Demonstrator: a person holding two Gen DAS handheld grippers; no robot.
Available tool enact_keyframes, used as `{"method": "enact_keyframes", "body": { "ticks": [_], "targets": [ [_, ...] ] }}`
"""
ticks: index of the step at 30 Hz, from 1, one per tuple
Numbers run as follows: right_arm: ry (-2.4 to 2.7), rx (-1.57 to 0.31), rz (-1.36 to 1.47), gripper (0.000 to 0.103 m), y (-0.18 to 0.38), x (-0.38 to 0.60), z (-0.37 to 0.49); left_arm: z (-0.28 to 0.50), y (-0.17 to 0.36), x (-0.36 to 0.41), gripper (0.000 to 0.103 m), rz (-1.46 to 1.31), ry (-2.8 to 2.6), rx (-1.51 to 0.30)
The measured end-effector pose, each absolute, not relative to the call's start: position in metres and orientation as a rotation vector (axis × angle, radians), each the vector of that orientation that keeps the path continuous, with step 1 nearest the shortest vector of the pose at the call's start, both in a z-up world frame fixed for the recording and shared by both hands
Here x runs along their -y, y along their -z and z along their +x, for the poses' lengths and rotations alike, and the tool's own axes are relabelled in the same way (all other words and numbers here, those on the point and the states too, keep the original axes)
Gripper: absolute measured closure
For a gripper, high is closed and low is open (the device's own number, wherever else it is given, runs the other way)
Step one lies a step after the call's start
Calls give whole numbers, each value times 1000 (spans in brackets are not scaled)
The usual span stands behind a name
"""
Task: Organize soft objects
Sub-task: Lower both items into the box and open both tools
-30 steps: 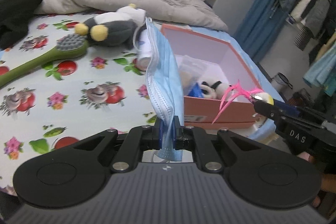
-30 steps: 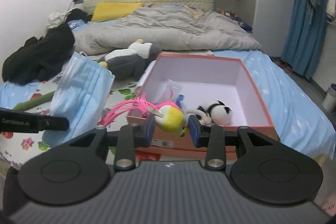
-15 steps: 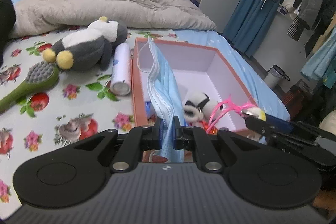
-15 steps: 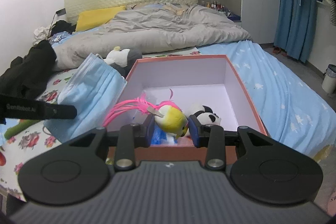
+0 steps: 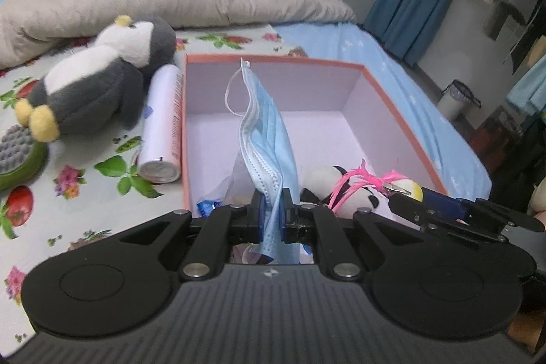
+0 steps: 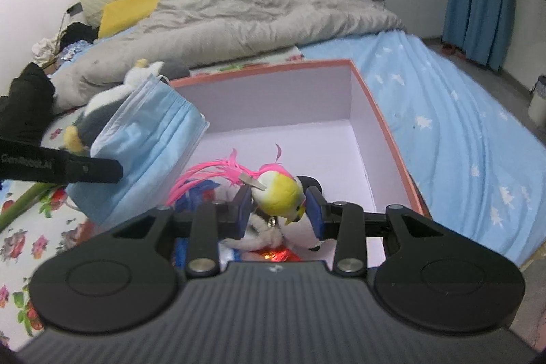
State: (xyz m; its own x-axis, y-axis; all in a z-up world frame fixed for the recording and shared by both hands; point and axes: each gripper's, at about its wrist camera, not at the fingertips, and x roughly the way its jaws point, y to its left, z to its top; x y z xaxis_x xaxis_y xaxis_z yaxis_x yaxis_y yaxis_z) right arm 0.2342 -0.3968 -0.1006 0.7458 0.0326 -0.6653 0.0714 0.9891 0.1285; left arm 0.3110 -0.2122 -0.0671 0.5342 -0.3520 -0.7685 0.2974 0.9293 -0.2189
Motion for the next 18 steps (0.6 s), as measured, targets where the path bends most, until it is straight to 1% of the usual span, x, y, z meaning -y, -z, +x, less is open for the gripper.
{"method": "enact_keyframes", "body": {
  "ticks": [6,10,14,16,17,18],
  "targets": [
    [30,-773,167,64,124,408,261,346,94,226,93,-58,389,-982],
    [16,-785,172,63,130,408,270,352,108,228,93,-28,392,-1012],
    [14,-801,193,63,135,409,273,355,114,220,93,-59,368,-1034],
    [4,-810,201,61,134,409,274,355,112,216,86,-70,354,-1032],
    [4,-809,201,59,132,409,274,354,111,215,74,-74,352,-1034],
    [5,-803,203,53,130,409,272,353,108,214,60,-77,354,-1032]
  ]
}}
